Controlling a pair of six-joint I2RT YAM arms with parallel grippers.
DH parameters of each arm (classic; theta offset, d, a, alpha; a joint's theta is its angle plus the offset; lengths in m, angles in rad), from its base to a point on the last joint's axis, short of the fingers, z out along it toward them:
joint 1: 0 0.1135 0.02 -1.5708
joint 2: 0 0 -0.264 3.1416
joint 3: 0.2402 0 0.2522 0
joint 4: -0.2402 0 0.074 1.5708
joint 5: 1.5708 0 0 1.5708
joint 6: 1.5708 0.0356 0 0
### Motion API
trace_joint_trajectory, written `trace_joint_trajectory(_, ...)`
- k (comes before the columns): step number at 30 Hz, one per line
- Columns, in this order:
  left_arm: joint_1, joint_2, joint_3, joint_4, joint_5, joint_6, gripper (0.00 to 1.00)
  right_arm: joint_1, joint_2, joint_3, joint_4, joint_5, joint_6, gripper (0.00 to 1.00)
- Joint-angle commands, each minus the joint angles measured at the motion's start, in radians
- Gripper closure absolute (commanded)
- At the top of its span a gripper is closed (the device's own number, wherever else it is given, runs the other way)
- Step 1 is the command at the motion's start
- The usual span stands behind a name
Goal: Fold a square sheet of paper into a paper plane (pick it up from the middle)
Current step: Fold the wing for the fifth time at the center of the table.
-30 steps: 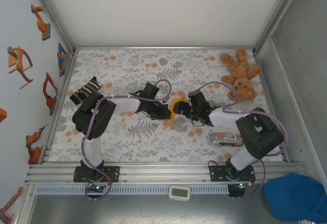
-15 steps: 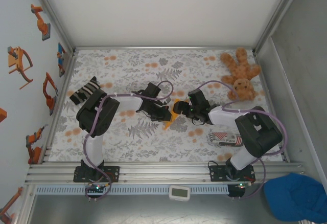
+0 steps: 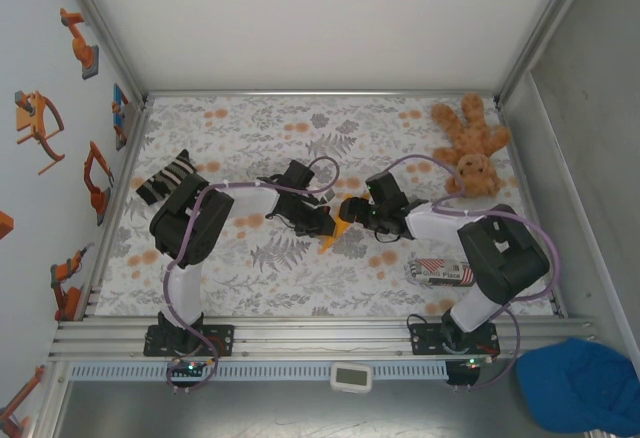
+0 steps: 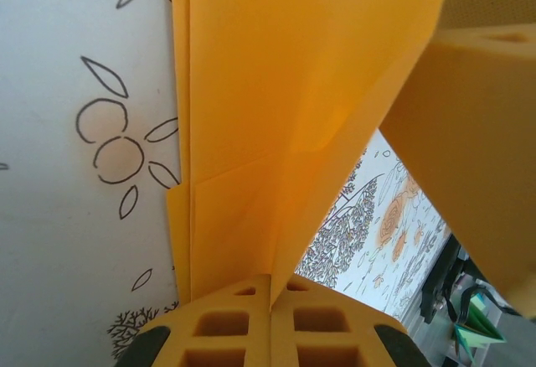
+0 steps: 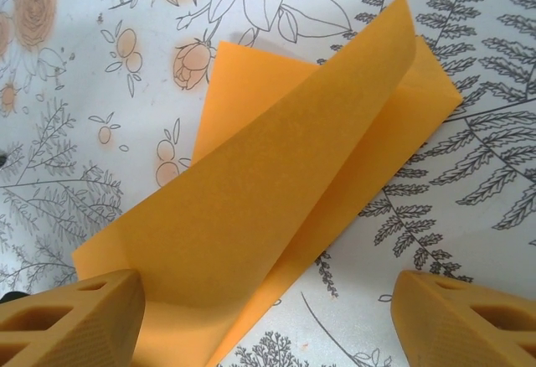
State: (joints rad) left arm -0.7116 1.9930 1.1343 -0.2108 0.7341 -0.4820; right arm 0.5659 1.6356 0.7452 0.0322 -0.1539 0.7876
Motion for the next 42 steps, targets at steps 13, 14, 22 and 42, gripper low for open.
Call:
trace_joint_trajectory(13,0.008,-0.002,0.014,-0.026,0.023,0.021,0.93,0.005,0.188,0.065,-0.173,0.097,0.026,0.33)
trace_joint_trajectory(14,0.008,-0.006,0.012,-0.022,0.024,0.018,0.92,0.005,0.195,0.068,-0.179,0.102,0.029,0.33)
trace_joint_trajectory(22,0.008,-0.06,-0.025,0.025,0.005,-0.005,0.81,0.005,0.222,0.084,-0.2,0.108,0.044,0.35)
trace_joint_trajectory(42,-0.12,-0.296,-0.284,0.297,-0.404,-0.011,0.69,0.005,0.241,0.095,-0.216,0.107,0.06,0.35)
